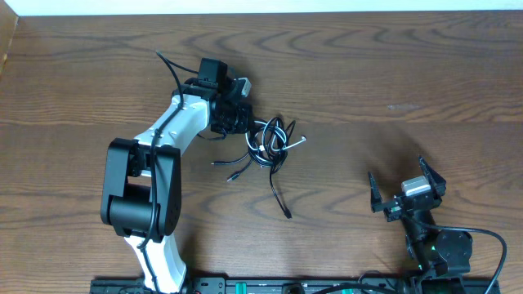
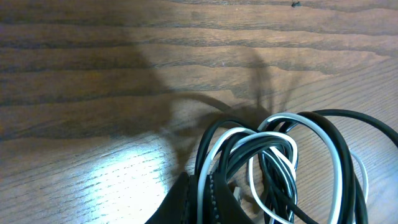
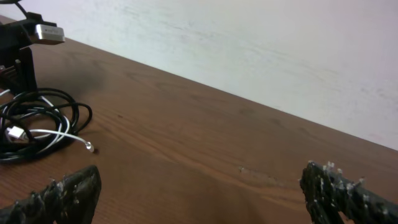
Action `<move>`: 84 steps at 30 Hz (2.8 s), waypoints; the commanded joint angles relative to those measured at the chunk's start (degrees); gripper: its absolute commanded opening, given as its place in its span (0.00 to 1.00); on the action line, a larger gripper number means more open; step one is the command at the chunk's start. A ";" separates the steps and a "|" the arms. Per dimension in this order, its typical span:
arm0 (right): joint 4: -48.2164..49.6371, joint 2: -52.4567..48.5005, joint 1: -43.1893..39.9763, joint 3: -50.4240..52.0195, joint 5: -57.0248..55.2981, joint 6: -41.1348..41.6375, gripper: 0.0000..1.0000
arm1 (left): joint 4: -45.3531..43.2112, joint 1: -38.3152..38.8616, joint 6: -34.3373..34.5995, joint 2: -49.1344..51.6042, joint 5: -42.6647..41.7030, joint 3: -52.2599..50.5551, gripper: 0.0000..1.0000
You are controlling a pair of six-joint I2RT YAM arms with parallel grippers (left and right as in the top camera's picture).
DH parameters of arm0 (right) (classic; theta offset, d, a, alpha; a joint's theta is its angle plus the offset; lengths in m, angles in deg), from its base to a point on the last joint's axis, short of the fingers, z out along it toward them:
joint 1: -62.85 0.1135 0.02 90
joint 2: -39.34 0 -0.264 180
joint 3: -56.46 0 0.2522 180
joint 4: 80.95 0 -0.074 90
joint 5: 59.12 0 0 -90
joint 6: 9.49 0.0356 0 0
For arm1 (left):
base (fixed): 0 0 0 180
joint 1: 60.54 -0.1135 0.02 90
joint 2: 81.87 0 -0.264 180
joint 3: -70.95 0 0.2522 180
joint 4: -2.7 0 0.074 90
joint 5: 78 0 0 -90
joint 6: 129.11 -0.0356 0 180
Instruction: Untangle cables
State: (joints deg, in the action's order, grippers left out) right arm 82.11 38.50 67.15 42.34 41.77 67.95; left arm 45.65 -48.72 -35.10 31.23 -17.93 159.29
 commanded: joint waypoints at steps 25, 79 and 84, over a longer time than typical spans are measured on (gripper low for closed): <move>-0.24 -0.39 -0.13 0.02 -0.02 0.09 0.99 | 0.35 0.15 -1.20 -0.17 -0.94 -0.33 0.08; -0.24 -0.39 -0.13 0.02 -0.02 0.09 0.99 | -0.35 0.17 -6.58 -0.28 -1.18 -0.33 0.08; -0.24 -0.39 -0.13 0.02 -0.02 0.09 0.99 | 0.09 0.15 -6.58 -0.28 -1.16 -0.33 0.08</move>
State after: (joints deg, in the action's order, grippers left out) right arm 82.11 38.28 67.15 42.34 41.77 67.95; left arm 45.37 -48.74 -40.09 31.23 -18.10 159.29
